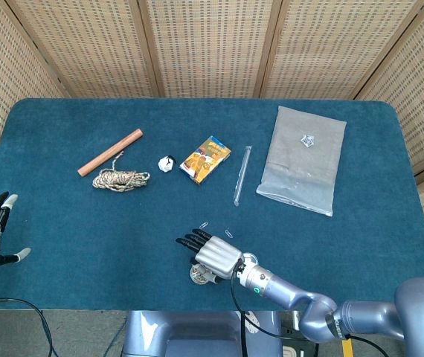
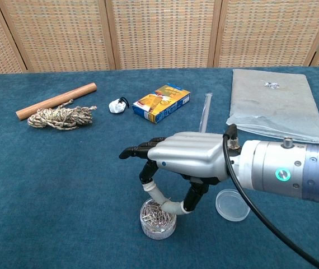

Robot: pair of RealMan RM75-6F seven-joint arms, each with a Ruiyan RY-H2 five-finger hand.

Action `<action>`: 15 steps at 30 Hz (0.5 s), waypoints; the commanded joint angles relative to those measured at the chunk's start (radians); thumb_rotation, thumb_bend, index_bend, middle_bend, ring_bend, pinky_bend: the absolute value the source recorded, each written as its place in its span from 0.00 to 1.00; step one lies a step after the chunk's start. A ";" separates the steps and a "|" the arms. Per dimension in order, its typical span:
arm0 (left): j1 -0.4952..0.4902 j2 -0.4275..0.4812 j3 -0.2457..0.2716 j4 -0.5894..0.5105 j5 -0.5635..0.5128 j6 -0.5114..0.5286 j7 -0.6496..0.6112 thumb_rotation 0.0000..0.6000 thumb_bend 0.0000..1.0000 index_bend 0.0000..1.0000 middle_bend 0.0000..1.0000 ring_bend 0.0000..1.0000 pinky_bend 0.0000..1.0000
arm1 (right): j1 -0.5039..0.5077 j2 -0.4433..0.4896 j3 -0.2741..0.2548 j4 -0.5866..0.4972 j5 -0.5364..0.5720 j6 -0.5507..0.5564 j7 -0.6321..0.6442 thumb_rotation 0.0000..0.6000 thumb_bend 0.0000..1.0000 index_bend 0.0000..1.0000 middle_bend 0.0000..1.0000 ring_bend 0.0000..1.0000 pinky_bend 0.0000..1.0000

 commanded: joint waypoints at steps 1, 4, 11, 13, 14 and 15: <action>0.000 0.000 0.000 -0.001 0.000 0.000 0.000 1.00 0.00 0.00 0.00 0.00 0.00 | 0.000 -0.004 0.001 0.000 0.006 -0.001 -0.005 1.00 0.41 0.64 0.00 0.00 0.03; 0.000 0.001 0.000 -0.002 0.001 0.001 0.001 1.00 0.00 0.00 0.00 0.00 0.00 | 0.002 -0.007 0.001 0.004 0.011 -0.003 -0.014 1.00 0.41 0.64 0.00 0.00 0.03; 0.001 0.003 0.000 -0.002 0.001 0.002 -0.004 1.00 0.00 0.00 0.00 0.00 0.00 | 0.008 0.001 -0.003 -0.003 0.020 -0.019 -0.018 1.00 0.17 0.44 0.00 0.00 0.03; 0.001 0.004 0.000 -0.002 0.002 0.001 -0.006 1.00 0.00 0.00 0.00 0.00 0.00 | 0.008 0.004 -0.001 -0.007 0.021 -0.018 -0.017 1.00 0.16 0.43 0.00 0.00 0.03; 0.001 0.004 0.000 -0.002 0.002 0.002 -0.006 1.00 0.00 0.00 0.00 0.00 0.00 | 0.009 0.005 0.000 -0.008 0.021 -0.018 -0.018 1.00 0.16 0.43 0.00 0.00 0.03; 0.001 0.004 0.000 -0.003 0.003 0.002 -0.007 1.00 0.00 0.00 0.00 0.00 0.00 | 0.009 0.007 0.001 -0.010 0.021 -0.016 -0.021 1.00 0.16 0.43 0.00 0.00 0.03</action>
